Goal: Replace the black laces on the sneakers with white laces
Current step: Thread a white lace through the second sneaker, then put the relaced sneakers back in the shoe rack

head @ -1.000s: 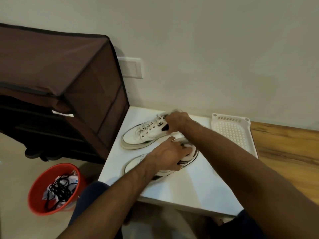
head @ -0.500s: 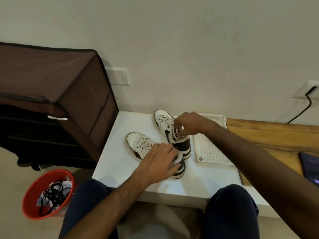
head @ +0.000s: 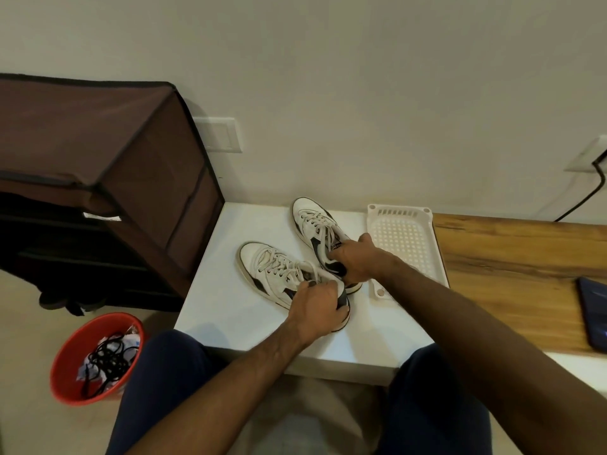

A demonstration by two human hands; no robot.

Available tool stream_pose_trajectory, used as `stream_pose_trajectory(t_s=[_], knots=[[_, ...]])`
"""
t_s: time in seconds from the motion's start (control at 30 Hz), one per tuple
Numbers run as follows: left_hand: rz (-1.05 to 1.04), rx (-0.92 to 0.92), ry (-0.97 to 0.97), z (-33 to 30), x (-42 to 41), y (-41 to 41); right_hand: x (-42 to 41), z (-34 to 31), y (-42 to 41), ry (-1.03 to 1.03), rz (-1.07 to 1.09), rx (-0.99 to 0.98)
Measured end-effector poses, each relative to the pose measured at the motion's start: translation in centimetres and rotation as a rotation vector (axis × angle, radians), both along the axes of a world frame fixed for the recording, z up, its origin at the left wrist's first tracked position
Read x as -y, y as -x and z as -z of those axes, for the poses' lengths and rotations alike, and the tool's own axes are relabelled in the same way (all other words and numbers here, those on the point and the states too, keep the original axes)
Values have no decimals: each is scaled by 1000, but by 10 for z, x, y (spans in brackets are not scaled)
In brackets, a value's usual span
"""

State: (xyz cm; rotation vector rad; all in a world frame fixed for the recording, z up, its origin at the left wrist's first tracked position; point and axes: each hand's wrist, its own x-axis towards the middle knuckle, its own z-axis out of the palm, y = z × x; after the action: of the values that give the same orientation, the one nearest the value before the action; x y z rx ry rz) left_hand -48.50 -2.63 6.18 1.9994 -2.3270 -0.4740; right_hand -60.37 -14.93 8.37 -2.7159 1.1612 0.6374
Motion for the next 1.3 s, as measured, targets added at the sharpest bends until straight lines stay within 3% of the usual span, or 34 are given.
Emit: stream_pose_trajectory(t_s=[0.17, 0.47, 0.63, 0.9, 1.13, 1.3], knots=[[74, 97, -162, -23, -7, -25, -8, -3, -11, -94, 147, 12], [93, 184, -63, -102, -17, -123, -54, -67, -36, -20, 193, 56], [123, -104, -168, -171, -48, -196, -84, -147, -70, -296, 217, 325], [97, -169, -91, -246, -138, -309, -152, -220, -163, -445, 29, 529], [-99, -102, -69, -240, -236, -402, -220, -200, -300, -370, -232, 509], [-235, 187, 30, -184, -278, -437, -252, -147, -368, -150, -314, 380]])
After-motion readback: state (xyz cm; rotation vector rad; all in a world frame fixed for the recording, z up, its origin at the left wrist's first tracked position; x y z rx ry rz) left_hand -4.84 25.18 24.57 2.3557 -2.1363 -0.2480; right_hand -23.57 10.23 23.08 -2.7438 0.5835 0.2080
